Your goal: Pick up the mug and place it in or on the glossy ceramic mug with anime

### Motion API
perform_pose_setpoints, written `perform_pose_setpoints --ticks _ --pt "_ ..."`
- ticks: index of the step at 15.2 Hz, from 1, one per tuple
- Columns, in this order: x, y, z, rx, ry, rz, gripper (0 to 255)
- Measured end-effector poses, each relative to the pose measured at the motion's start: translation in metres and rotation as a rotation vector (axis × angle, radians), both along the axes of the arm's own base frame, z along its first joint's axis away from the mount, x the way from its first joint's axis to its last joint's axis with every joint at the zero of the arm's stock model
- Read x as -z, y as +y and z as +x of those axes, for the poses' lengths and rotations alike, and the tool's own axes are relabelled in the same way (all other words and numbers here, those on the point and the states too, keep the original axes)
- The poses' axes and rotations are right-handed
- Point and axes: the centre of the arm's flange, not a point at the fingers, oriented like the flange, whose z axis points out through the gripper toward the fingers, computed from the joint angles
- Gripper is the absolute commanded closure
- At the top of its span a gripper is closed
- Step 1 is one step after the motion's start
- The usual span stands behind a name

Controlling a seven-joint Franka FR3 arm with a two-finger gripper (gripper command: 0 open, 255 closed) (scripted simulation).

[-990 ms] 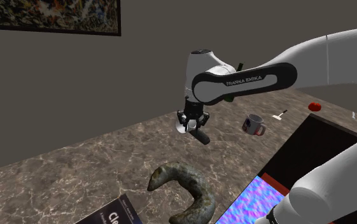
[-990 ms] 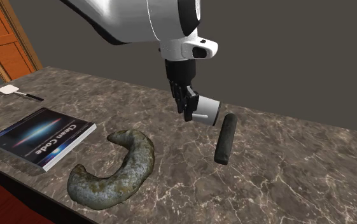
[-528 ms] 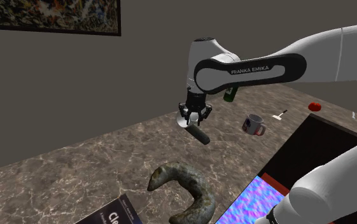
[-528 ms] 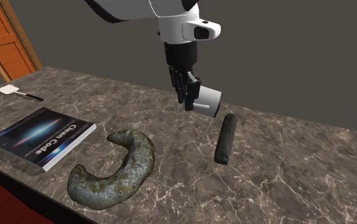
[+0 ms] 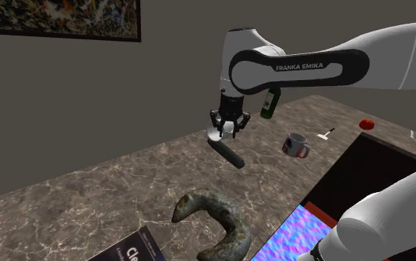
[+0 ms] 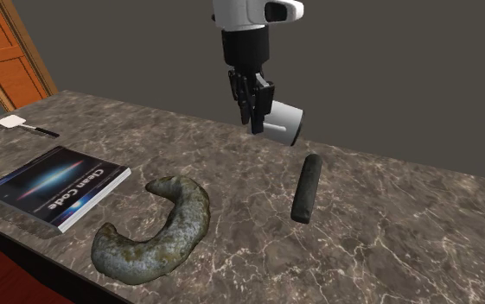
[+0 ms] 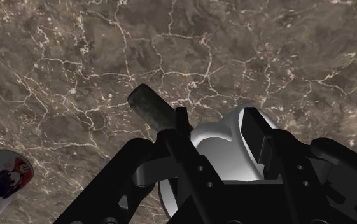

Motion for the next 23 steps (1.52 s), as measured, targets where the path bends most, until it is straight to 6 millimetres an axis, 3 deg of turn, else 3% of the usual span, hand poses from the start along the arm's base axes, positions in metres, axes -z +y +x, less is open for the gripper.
perform_pose_setpoints --ticks 3,10,23 --pt "-0.006 -0.024 -0.009 0.001 0.000 -0.001 255" --pt "-0.008 -0.106 -0.048 0.002 0.000 -0.001 255" --pt "-0.012 -0.268 -0.113 0.002 0.000 0.000 255"
